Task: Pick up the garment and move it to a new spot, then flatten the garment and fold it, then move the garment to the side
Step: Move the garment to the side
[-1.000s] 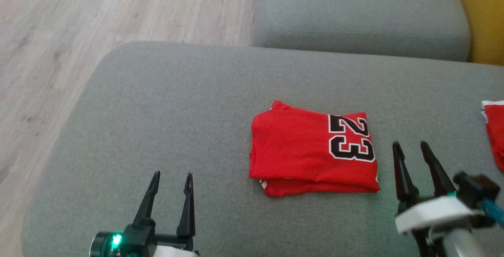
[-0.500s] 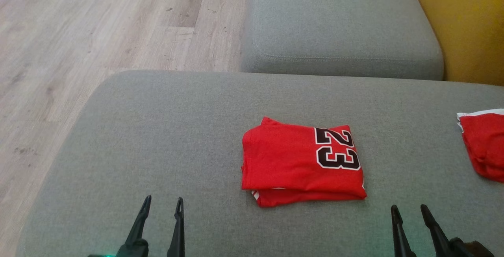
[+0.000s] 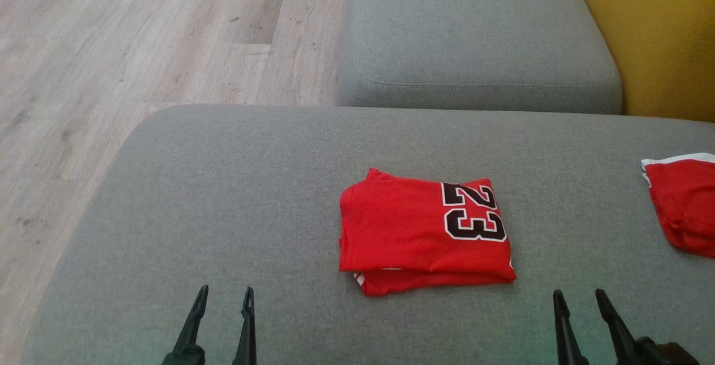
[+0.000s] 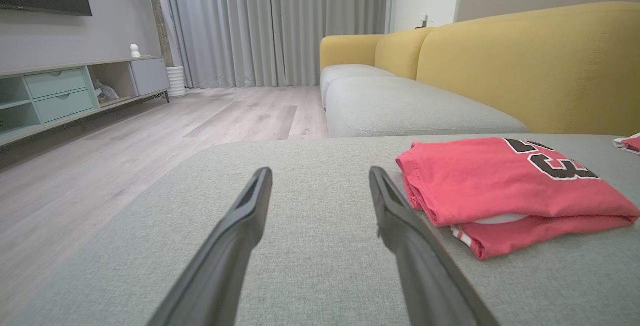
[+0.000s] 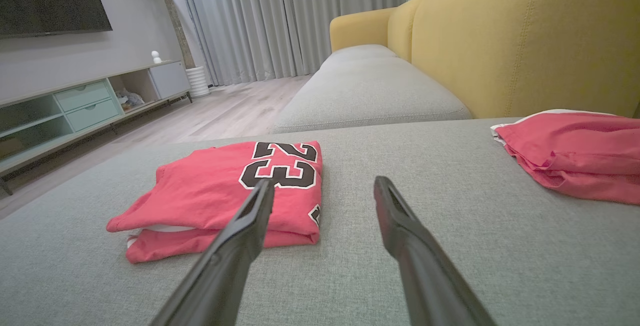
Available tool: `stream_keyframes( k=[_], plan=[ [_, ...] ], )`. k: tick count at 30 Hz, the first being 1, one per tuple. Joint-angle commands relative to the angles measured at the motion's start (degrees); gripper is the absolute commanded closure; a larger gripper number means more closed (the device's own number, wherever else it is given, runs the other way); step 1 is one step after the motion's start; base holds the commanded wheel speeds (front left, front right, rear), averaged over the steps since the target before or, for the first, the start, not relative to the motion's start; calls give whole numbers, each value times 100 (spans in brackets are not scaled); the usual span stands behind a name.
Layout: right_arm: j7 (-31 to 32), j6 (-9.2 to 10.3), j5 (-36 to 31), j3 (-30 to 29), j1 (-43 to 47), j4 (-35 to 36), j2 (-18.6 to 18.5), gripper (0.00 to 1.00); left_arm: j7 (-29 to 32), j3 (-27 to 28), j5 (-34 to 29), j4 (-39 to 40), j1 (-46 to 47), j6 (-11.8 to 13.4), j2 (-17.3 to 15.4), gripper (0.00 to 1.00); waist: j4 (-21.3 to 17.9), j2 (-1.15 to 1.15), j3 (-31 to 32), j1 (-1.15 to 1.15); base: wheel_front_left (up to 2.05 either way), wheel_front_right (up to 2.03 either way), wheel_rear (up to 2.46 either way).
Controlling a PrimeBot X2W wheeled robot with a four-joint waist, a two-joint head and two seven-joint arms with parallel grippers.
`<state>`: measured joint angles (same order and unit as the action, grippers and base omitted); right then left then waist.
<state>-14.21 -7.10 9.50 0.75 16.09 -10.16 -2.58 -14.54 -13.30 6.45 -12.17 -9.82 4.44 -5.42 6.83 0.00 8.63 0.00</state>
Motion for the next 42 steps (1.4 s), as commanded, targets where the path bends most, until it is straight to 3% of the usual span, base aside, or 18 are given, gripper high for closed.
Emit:
stream_keyframes(
  k=[1, 15, 22, 33, 38, 39, 40, 41, 42],
  plan=[
    [-78, -39, -50, 108, -180, 180, -57, 0, -46, 217, -46, 171, 210, -31, 59, 0, -7, 0, 3, 0, 0, 0, 0],
    [-79, -39, -41, 83, -510, -178, -44, 0, -46, 396, -115, 379, 125, -74, 168, 0, -140, 0, -169, 0, 0, 0, 0],
    [-18, -39, 442, 321, -1614, -1531, -228, 0, -46, 266, -204, 400, 240, -129, 207, 0, -71, 0, -581, 0, 0, 0, 0],
    [1233, -39, 1774, 1167, -3654, -3236, -759, 0, -46, 58, -188, 392, 663, -7, 247, 0, 230, 0, -1256, 0, 0, 0, 0],
    [1368, -39, 2042, 1406, -3964, -3646, -833, 0, -46, 59, -174, 366, 828, 23, 250, 0, 321, 0, -1373, 0, 0, 0, 0],
    [1397, -39, 2101, 1469, -4018, -3740, -835, 11, -46, 65, -174, 361, 852, 29, 251, 0, 328, 0, -1389, 0, 0, 0, 0],
    [1397, -39, 2136, 1548, -4071, -3811, -841, 54, -46, 72, -175, 357, 872, 36, 251, 0, 331, 0, -1406, 0, 0, 0, 0],
    [1379, -39, 2174, 1616, -4117, -3873, -848, 90, -46, 81, -176, 355, 886, 45, 251, 0, 330, 0, -1422, 0, 0, 0, 0],
    [1359, -39, 2217, 1681, -4158, -3925, -856, 100, -46, 86, -180, 356, 894, 57, 252, 0, 323, 0, -1436, 0, 0, 0, 0]
  ],
)
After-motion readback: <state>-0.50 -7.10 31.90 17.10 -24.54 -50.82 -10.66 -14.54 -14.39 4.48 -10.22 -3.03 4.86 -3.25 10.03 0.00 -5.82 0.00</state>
